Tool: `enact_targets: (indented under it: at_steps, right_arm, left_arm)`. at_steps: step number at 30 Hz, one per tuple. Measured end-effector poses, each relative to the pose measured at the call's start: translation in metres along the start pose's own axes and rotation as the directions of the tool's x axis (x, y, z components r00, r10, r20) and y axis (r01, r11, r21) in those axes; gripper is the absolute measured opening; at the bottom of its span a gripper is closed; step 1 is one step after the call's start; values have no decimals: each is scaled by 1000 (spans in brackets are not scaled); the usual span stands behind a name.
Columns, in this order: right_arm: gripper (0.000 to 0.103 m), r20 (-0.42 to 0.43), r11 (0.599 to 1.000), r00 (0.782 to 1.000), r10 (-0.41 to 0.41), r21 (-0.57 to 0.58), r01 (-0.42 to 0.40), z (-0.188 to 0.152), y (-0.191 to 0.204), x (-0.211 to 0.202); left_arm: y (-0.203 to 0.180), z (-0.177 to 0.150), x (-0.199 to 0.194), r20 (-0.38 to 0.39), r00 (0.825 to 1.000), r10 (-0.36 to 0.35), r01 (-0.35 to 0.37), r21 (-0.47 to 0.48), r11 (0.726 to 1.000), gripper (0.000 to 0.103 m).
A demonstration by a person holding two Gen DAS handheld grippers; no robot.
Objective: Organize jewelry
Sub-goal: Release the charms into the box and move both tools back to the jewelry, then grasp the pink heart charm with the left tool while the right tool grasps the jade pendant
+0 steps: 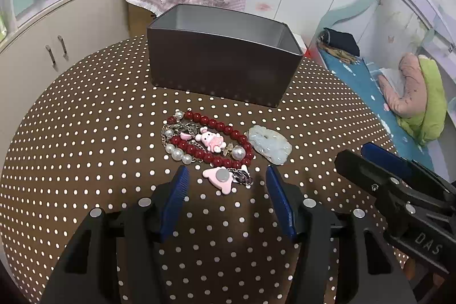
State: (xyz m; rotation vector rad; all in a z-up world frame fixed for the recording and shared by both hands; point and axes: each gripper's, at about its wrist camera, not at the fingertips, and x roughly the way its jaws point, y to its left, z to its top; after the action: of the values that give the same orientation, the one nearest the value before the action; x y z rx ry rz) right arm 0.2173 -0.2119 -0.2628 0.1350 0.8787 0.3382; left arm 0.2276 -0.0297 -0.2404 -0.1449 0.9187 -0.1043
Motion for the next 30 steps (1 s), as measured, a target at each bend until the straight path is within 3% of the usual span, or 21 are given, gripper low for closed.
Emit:
enact_targets:
  at_steps: [3, 6, 8, 11, 12, 20, 30]
  right_arm:
    - [57, -3, 1000, 1000, 0, -9, 0, -1, 1, 3]
    - [57, -7, 1000, 1000, -2, -20, 2, 1, 5, 6]
    - [57, -8, 1000, 1000, -5, -31, 5, 2, 7, 7]
    - [57, -16, 998, 1000, -19, -58, 18, 3, 15, 12]
    - [57, -20, 998, 1000, -22, -67, 21, 3, 16, 14]
    - [57, -58, 984, 996, -70, -166, 59, 2, 41, 37]
    - [56, -76, 969, 993, -86, -238, 66, 12, 56, 57]
  left_arm:
    - [-3, 1, 2, -2, 1000, 23, -23, 19, 1000, 49]
    - [-6, 2, 4, 2, 997, 71, -71, 69, 995, 34]
    - [-5, 2, 4, 7, 996, 93, -93, 86, 992, 18]
    - [4, 2, 1, 6, 999, 52, -52, 85, 995, 16]
    - [7, 2, 0, 6, 999, 43, -43, 85, 995, 0]
    - [39, -4, -12, -12, 997, -80, 80, 36, 996, 0]
    - [62, -5, -30, 14, 989, -149, 149, 20, 989, 0]
